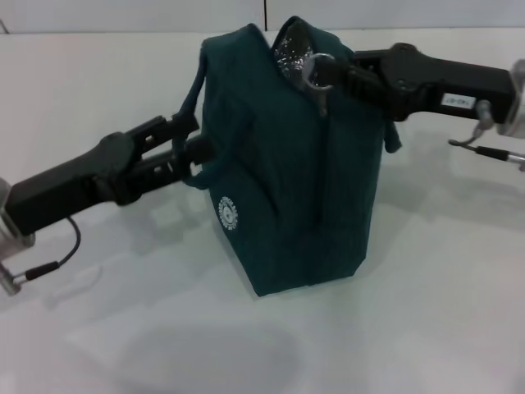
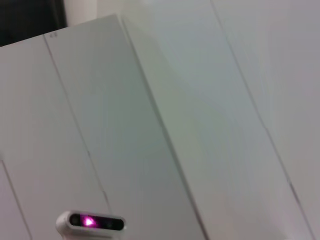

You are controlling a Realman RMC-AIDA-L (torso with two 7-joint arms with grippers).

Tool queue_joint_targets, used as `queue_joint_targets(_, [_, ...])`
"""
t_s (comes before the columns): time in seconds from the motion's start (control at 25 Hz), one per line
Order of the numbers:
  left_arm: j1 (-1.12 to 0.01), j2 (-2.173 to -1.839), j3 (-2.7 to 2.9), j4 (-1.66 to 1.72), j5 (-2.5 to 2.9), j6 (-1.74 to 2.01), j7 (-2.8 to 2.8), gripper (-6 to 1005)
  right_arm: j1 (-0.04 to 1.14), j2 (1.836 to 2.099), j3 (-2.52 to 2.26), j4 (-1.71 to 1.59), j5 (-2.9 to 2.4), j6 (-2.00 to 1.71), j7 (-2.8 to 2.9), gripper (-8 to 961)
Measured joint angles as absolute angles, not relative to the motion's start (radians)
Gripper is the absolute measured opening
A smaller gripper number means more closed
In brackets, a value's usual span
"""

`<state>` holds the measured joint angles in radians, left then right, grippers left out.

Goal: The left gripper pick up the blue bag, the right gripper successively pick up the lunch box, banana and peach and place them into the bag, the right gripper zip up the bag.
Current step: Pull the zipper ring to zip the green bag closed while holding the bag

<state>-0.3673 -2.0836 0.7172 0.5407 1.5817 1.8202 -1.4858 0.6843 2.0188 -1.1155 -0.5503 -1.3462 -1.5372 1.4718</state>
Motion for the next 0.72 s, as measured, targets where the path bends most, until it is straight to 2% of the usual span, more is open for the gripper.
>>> queue_joint_targets(0.28, [-0.354, -2.078, 0.714, 0.503, 1.588, 1.814, -1.446, 884, 0.748, 2.024, -1.173, -0.521, -1.345, -1.522, 1.465, 64])
queue_joint_targets(0.72, [-0.329, -2.070, 0.713, 0.509, 1.587, 1.807, -1.437, 884, 0.768, 2.028, -1.181, -0.519, -1.284, -1.484, 1.390, 66])
